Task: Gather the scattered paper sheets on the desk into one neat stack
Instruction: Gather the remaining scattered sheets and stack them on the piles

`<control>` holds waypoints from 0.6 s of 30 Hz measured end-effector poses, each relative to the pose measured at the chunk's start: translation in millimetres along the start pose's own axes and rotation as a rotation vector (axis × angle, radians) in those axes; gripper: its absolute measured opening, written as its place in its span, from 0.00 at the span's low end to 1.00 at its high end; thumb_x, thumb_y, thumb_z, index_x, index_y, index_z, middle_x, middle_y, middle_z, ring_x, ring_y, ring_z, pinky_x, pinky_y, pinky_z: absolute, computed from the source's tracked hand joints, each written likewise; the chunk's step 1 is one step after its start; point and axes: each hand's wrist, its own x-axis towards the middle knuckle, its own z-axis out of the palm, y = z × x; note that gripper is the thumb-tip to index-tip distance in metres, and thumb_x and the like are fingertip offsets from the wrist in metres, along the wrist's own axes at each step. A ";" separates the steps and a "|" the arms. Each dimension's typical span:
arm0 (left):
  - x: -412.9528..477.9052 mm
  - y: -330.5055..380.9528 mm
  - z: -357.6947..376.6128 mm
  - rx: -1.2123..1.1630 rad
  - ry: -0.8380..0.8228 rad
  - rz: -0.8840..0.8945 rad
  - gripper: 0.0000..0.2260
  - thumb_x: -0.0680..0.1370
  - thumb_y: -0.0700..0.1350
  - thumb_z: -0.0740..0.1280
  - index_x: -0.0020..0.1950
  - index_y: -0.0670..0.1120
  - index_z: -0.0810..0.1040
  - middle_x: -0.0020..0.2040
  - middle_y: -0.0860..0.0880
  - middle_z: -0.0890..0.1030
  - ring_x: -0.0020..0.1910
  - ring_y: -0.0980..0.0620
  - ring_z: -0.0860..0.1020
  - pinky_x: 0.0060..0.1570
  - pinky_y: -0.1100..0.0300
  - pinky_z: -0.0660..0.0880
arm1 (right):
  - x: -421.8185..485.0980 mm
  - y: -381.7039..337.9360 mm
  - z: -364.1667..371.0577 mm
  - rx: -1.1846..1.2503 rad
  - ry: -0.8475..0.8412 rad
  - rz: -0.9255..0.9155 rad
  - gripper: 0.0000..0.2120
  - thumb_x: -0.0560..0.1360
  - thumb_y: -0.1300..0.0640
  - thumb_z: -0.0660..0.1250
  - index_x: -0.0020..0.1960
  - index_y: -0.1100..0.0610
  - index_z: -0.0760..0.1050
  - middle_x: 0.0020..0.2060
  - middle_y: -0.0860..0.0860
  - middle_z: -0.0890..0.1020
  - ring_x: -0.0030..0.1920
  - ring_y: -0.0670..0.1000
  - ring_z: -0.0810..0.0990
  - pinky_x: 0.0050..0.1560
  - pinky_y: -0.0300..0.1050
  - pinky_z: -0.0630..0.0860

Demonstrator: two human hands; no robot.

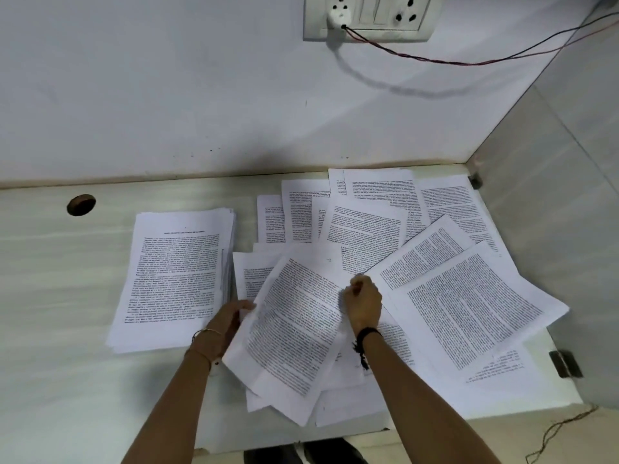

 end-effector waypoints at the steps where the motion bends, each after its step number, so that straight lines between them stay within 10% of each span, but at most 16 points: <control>1: 5.8 -1.8 -4.4 0.067 -0.014 0.001 0.14 0.73 0.35 0.65 0.59 0.38 0.75 0.40 0.45 0.84 0.39 0.47 0.82 0.38 0.61 0.80 | 5.4 -4.6 1.0 0.016 0.032 -0.017 0.09 0.72 0.67 0.66 0.51 0.59 0.72 0.44 0.53 0.77 0.47 0.55 0.78 0.42 0.44 0.73; 6: 36.1 -15.4 -12.7 0.560 0.140 0.131 0.35 0.69 0.28 0.69 0.73 0.40 0.59 0.68 0.39 0.71 0.66 0.40 0.70 0.69 0.46 0.65 | 12.3 4.6 3.1 -0.076 0.200 0.152 0.25 0.75 0.54 0.67 0.68 0.62 0.65 0.63 0.61 0.69 0.62 0.62 0.69 0.54 0.57 0.73; 13: 19.3 -11.8 23.8 0.334 0.355 0.258 0.24 0.75 0.29 0.61 0.71 0.38 0.61 0.65 0.41 0.72 0.64 0.41 0.71 0.58 0.58 0.66 | -5.8 1.5 18.8 0.122 -0.038 -0.114 0.25 0.76 0.67 0.62 0.71 0.61 0.63 0.62 0.57 0.73 0.55 0.50 0.72 0.55 0.37 0.71; 18: 27.1 -13.4 25.3 0.298 0.406 0.288 0.21 0.76 0.38 0.65 0.68 0.40 0.65 0.65 0.40 0.74 0.63 0.39 0.73 0.58 0.53 0.71 | -2.8 14.1 19.1 -0.115 0.313 0.132 0.19 0.72 0.64 0.62 0.63 0.62 0.69 0.58 0.62 0.75 0.55 0.61 0.73 0.50 0.56 0.76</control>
